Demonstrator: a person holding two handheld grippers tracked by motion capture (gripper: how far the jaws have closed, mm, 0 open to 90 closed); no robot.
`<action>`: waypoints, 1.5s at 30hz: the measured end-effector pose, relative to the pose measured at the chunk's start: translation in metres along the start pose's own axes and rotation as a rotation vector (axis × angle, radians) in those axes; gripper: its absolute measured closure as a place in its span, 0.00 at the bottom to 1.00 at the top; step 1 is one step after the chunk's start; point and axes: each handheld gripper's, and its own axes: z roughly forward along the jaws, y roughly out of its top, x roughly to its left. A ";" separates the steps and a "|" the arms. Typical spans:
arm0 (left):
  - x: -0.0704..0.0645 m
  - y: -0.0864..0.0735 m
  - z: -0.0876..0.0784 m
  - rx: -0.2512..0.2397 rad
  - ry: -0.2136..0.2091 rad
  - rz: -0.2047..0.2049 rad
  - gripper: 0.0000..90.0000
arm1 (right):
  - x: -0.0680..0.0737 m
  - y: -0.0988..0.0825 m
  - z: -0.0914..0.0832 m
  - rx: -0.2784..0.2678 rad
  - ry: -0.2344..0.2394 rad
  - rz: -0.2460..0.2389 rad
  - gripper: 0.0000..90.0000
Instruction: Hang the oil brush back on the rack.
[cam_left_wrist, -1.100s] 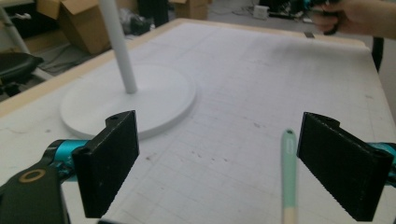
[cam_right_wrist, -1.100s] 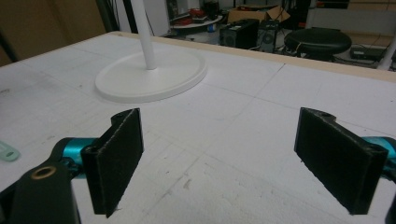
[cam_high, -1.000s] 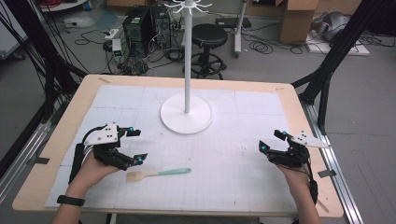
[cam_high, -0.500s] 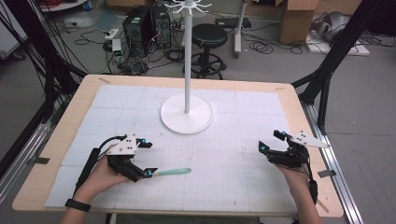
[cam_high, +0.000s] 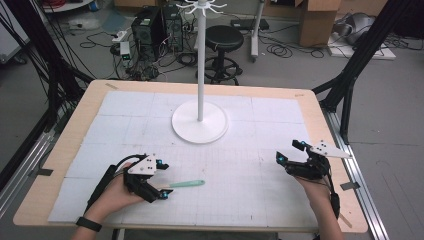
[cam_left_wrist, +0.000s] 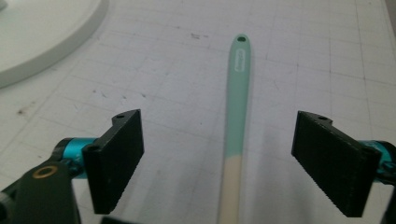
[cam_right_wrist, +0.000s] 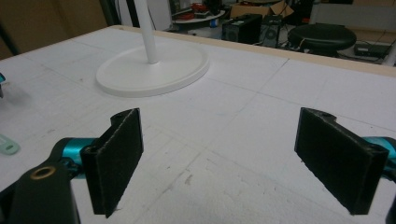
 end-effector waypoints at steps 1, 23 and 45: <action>-0.001 0.000 0.000 0.001 -0.001 -0.002 0.23 | 0.000 0.000 0.000 0.000 0.001 0.000 0.16; -0.001 -0.004 0.003 0.069 -0.040 -0.005 0.72 | 0.000 0.000 0.000 0.006 0.005 0.000 0.16; 0.001 -0.005 0.004 0.066 -0.060 -0.031 0.90 | 0.001 0.000 0.001 0.005 0.013 0.004 0.17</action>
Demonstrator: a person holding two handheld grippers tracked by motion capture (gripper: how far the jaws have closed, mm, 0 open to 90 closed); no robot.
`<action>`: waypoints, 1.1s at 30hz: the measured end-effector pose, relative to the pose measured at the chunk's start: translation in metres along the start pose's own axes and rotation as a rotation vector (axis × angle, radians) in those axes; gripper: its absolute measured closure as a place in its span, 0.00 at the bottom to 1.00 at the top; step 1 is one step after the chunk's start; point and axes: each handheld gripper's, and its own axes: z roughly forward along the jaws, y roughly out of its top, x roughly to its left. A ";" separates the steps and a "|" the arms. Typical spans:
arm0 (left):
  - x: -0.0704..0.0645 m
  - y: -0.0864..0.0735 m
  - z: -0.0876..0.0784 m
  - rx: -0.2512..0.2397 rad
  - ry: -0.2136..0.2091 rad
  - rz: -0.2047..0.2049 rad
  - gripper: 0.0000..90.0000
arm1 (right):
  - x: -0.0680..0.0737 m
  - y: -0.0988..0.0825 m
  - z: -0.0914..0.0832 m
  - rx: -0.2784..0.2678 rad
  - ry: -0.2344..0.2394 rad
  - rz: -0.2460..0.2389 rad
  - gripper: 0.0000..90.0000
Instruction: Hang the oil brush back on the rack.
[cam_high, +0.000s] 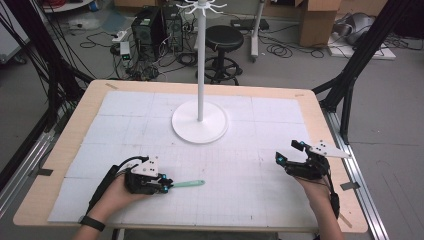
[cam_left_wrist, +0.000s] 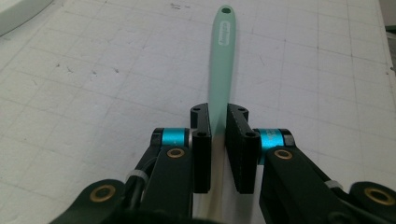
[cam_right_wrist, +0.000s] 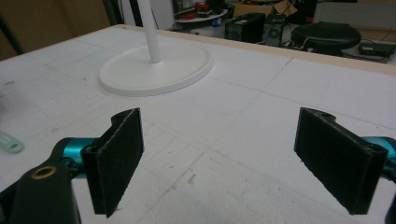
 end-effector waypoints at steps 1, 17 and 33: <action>0.000 0.000 0.000 -0.001 0.000 0.000 0.90 | 0.000 0.000 0.000 0.001 -0.001 -0.001 0.17; 0.000 0.000 -0.001 -0.012 -0.011 -0.002 0.91 | -0.001 0.000 0.000 -0.002 0.004 0.008 0.17; 0.010 0.023 -0.031 -0.163 0.056 -0.027 0.91 | -0.002 0.000 -0.001 -0.008 0.000 0.012 0.17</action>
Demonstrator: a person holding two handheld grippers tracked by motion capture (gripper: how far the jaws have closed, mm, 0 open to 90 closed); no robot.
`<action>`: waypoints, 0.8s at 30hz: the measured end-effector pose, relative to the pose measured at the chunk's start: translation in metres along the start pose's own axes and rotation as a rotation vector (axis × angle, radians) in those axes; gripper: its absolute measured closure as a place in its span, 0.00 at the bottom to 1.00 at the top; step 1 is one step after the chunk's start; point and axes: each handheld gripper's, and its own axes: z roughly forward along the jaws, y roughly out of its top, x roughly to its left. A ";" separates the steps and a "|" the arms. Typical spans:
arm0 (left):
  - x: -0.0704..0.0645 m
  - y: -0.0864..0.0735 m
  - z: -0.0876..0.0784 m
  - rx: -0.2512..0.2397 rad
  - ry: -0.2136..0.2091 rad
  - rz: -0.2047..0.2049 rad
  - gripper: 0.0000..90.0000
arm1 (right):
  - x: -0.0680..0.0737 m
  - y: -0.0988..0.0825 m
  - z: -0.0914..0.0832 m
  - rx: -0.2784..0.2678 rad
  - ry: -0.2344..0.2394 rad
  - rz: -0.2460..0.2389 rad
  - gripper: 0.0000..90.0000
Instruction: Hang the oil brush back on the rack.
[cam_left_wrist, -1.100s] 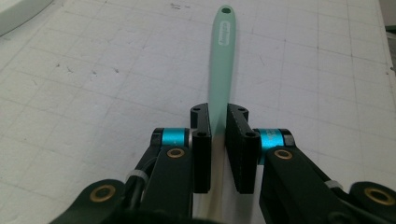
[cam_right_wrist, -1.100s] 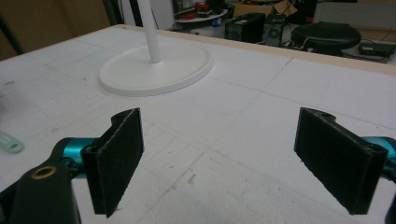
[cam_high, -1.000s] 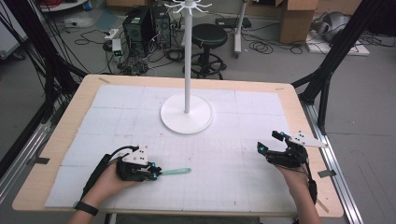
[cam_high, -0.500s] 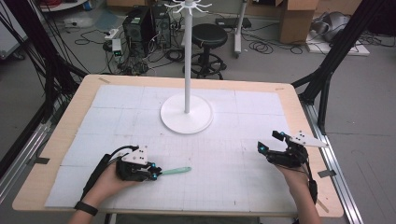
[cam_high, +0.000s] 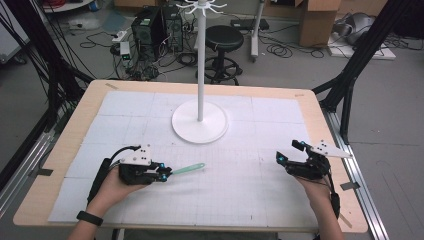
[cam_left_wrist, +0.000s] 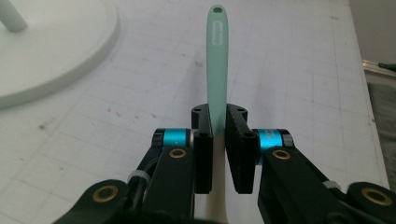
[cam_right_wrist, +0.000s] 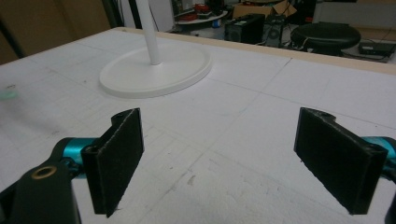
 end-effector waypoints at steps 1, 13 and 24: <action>0.001 0.004 -0.003 -0.010 0.009 -0.001 0.91 | 0.000 0.000 0.000 0.000 0.001 0.002 0.17; 0.023 0.044 -0.035 -0.135 0.091 -0.044 0.91 | -0.001 0.000 -0.002 -0.006 -0.002 0.001 0.17; 0.039 0.095 -0.073 -0.250 0.173 -0.033 0.91 | -0.002 0.001 -0.002 -0.010 -0.003 0.010 0.17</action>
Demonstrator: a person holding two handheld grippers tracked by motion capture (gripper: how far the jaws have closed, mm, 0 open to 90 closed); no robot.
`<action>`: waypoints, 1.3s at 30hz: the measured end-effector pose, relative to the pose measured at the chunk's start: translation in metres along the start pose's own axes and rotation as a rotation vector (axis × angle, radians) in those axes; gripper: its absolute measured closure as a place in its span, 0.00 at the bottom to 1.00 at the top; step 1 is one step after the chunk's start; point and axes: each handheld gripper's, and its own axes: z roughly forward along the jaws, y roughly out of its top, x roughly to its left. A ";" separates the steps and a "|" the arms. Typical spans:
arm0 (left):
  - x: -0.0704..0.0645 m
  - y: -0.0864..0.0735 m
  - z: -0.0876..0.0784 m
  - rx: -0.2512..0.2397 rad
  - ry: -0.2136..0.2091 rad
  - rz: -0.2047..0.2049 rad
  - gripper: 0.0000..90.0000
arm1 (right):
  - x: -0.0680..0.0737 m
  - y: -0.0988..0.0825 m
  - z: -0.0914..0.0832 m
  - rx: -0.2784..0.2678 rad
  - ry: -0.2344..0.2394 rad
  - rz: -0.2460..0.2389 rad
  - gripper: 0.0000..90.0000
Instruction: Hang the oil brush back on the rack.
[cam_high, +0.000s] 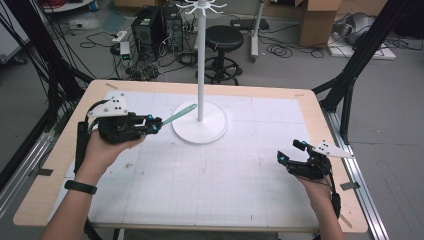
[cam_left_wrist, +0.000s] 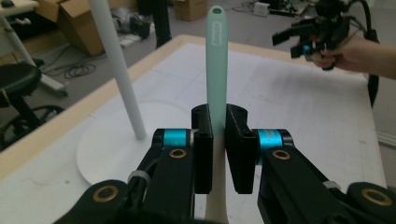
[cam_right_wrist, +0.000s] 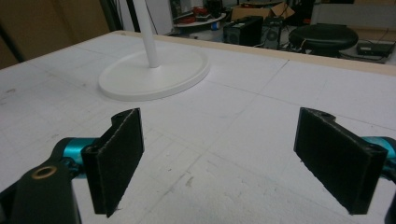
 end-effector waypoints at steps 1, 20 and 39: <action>0.001 0.005 -0.001 -0.010 0.008 0.001 0.91 | 0.000 0.000 0.000 0.002 0.000 0.001 0.17; 0.022 0.078 -0.010 -0.165 0.135 0.013 0.91 | -0.001 0.000 0.001 0.003 0.006 0.001 0.17; 0.035 0.122 -0.022 -0.206 0.194 0.016 0.91 | -0.001 -0.001 0.001 0.011 0.013 0.000 0.17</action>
